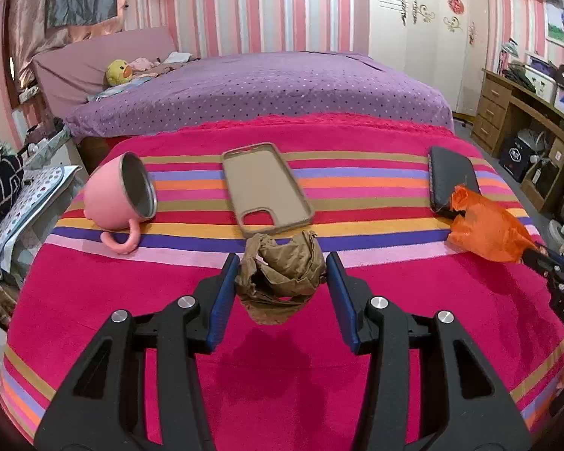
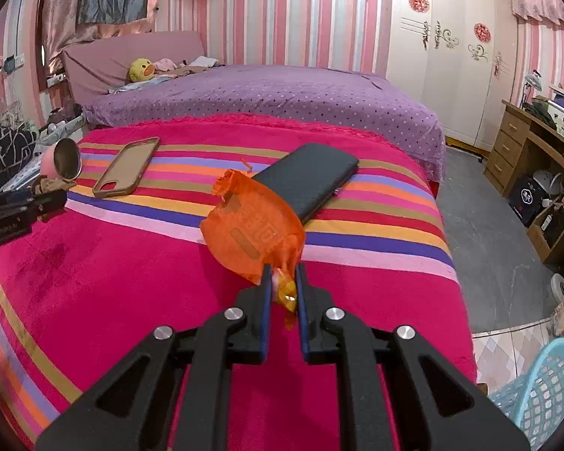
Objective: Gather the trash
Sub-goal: 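Carry the brown paper and orange bag over to the blue basket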
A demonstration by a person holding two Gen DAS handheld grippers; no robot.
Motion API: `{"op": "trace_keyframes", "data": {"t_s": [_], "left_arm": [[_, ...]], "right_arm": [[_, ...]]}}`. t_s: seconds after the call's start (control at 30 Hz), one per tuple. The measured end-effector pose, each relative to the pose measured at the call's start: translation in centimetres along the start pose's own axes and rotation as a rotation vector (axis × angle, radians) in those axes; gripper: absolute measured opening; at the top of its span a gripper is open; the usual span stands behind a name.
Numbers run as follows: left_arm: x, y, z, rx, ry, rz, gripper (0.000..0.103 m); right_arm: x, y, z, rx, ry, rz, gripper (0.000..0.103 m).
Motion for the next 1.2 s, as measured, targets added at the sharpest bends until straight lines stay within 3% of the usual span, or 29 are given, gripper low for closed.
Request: {"op": "trace_keyframes", "data": {"t_s": [0.37, 0.73, 0.97, 1.2], "left_arm": [[-3.3, 0.1, 5.0, 0.055, -0.034, 0.054, 0.046], [-7.6, -0.2, 9.9, 0.059, -0.081, 0.074, 0.046], [-10.2, -0.7, 16.4, 0.091, -0.142, 0.093, 0.046], [-12.9, -2.5, 25.0, 0.144, -0.252, 0.102, 0.046]], "right_arm": [[-3.0, -0.9, 2.2, 0.041, 0.002, 0.028, 0.012], [-10.3, -2.5, 7.8, 0.090, -0.071, 0.097, 0.012], [-15.0, -5.8, 13.8, 0.128, -0.169, 0.109, 0.012], [-19.8, -8.3, 20.5, 0.164, -0.276, 0.116, 0.012]]}}
Point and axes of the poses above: each gripper's, at about its wrist camera, not at the fingertips, and x roughly the way its jaws point, z to its right, y to its top, the point moved 10 cm from there along x, roughly the way its jaws point, and after that the axes turned 4 degrees about y, right-handed, at the moved point
